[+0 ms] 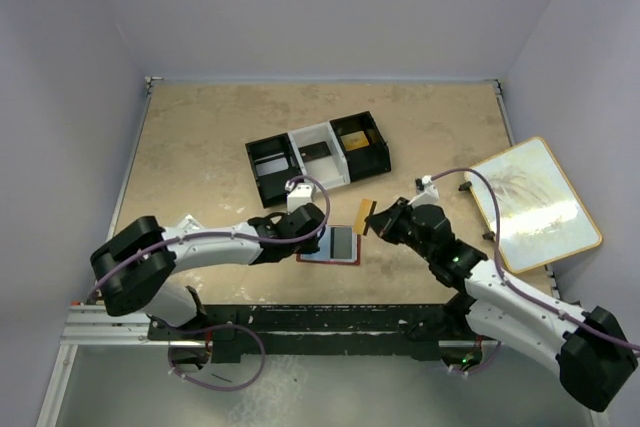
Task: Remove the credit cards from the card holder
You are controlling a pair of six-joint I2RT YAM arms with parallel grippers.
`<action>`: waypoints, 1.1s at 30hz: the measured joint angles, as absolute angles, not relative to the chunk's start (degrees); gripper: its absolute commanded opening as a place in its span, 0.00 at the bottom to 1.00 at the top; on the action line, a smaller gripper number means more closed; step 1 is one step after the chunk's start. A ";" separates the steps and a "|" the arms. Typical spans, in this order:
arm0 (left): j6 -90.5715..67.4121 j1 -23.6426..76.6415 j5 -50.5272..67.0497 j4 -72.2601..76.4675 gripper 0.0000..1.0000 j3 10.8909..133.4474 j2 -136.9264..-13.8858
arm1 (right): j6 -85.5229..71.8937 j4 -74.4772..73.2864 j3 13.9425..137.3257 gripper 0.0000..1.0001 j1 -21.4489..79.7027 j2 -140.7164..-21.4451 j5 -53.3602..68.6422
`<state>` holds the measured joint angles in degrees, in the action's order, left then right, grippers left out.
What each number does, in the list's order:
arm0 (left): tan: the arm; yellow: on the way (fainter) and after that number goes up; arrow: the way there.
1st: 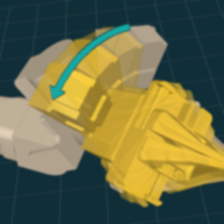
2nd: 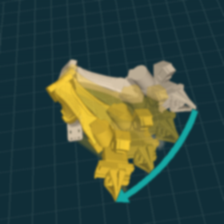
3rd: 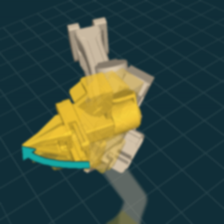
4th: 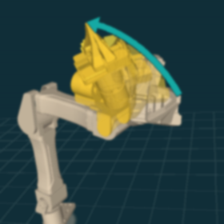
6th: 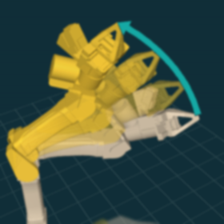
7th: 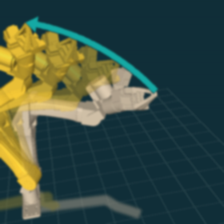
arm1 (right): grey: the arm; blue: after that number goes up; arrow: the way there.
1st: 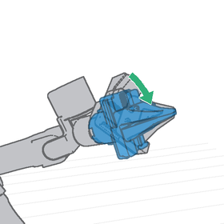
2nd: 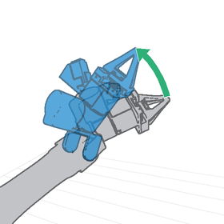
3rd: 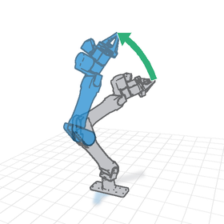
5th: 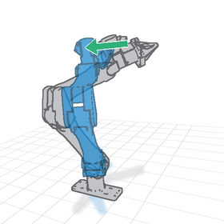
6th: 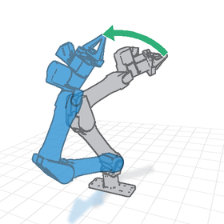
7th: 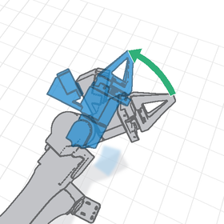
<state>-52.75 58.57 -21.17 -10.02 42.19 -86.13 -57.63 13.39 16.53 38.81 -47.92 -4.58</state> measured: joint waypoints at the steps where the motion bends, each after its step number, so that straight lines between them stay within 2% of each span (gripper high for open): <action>1: -52.66 58.57 -21.15 -10.44 0.28 42.19 -85.23 | -56.27 11.81 17.72 0.00 38.81 -47.27 -6.04; 10: -51.18 58.63 -23.77 -16.23 0.55 42.76 -74.08 | -43.51 4.27 30.37 0.00 38.81 -53.65 -16.05; 14: -49.84 58.63 -27.97 -23.33 0.71 46.11 -72.62 | -38.83 3.81 33.93 0.00 38.52 -56.84 -18.57; 20: -47.20 55.00 -33.36 -36.18 0.80 54.00 -72.18 | -33.04 3.36 39.18 0.00 36.62 -62.43 -19.84; 25: -42.87 47.33 -35.77 -42.98 0.81 60.10 -71.33 | -28.77 4.25 43.05 0.00 33.06 -66.76 -17.10; 29: -39.22 39.90 -36.95 -45.50 0.82 59.51 -66.61 | -26.04 4.82 46.17 0.00 30.46 -70.74 -13.63; 33: -36.75 38.92 -37.32 -44.10 0.82 54.13 -56.66 | -23.57 4.80 51.64 0.00 29.21 -77.03 -10.76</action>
